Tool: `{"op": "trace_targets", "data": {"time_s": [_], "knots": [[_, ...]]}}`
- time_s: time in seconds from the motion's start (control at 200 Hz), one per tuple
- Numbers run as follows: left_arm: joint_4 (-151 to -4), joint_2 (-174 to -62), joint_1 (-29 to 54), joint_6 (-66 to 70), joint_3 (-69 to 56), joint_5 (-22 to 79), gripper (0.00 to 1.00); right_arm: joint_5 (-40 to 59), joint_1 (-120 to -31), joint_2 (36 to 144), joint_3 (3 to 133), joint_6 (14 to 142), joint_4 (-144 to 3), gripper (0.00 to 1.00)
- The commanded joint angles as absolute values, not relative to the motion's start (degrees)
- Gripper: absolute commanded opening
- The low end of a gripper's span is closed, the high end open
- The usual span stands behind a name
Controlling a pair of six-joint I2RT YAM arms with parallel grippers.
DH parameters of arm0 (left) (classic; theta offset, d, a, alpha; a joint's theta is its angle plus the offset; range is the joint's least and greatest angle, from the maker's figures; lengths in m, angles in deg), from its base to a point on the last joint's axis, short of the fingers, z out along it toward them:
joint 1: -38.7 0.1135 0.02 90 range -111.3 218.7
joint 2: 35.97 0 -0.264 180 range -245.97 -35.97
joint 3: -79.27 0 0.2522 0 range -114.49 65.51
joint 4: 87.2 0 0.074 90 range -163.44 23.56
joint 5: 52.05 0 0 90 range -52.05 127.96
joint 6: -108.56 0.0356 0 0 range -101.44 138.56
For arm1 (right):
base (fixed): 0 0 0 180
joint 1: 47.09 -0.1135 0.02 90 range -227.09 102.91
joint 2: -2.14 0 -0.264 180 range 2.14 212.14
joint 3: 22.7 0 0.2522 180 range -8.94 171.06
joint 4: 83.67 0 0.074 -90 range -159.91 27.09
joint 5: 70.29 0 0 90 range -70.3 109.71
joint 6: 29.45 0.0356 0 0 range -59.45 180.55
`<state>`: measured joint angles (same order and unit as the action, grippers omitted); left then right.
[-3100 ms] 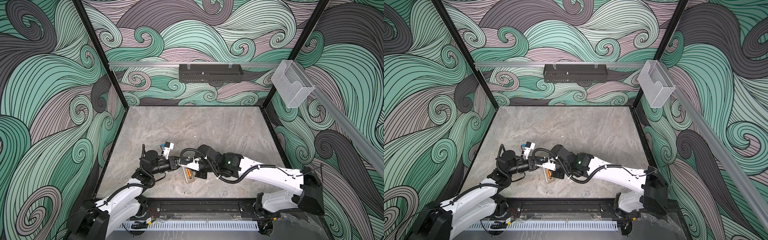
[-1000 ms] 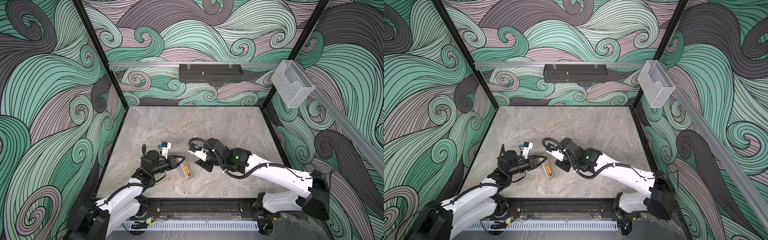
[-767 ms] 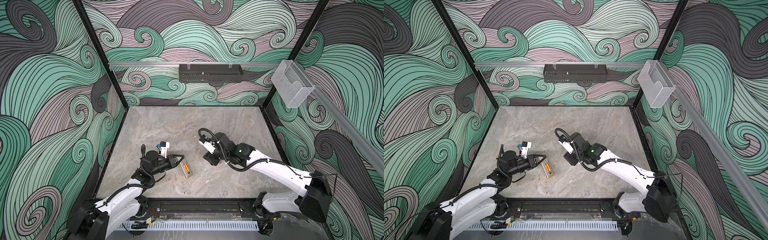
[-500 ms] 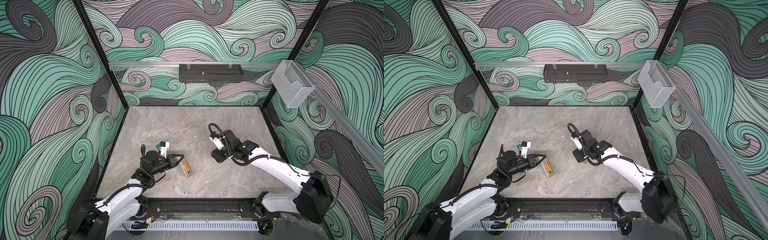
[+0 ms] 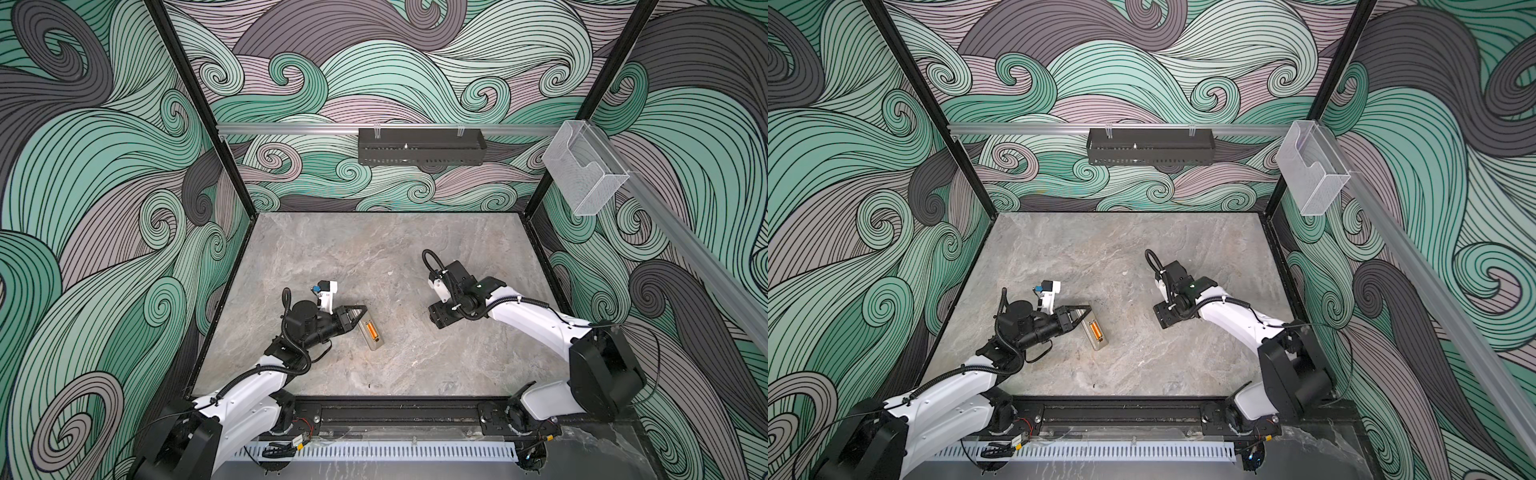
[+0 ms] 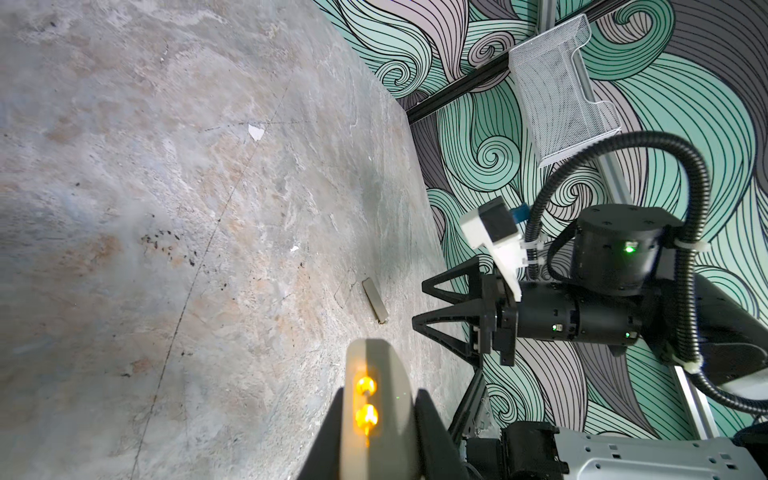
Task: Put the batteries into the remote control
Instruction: 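Move the right gripper over the beige battery cover on the table, then lower and close the right gripper on the beige battery cover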
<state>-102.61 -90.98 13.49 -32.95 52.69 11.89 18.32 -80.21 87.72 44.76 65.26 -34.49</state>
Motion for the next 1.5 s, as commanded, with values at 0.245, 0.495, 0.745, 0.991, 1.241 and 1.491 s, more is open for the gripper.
{"op": "trace_targets", "data": {"time_s": [0.245,0.495,0.745,0.991,1.241,1.491], "knots": [[-107.14,-92.57,13.3,-29.79,51.71,12.47,0.0,16.97,-79.03,94.49,47.62,66.51,-32.81,0.68],[-107.17,-92.67,13.3,-28.63,51.8,12.36,0.0,16.01,-78.27,97.14,49.02,66.35,-31.7,0.67],[-108.84,-93.02,13.32,-28.56,52.42,11.87,0.0,15.86,-78.19,99.76,50.59,66.08,-30.27,0.62],[-109.5,-92.36,13.35,-27.95,53.02,11.68,0.0,15.87,-78.15,101.55,51.69,66.08,-29.4,0.59],[-110.96,-91.49,13.65,-28.01,54.3,11.15,0.0,16.19,-78.21,103.44,52.83,66.31,-28.37,0.51],[-111.32,-89.71,13.74,-27.78,55.31,11.5,0.0,16.84,-78.24,104.28,53.38,66.44,-27.93,0.47]]}}
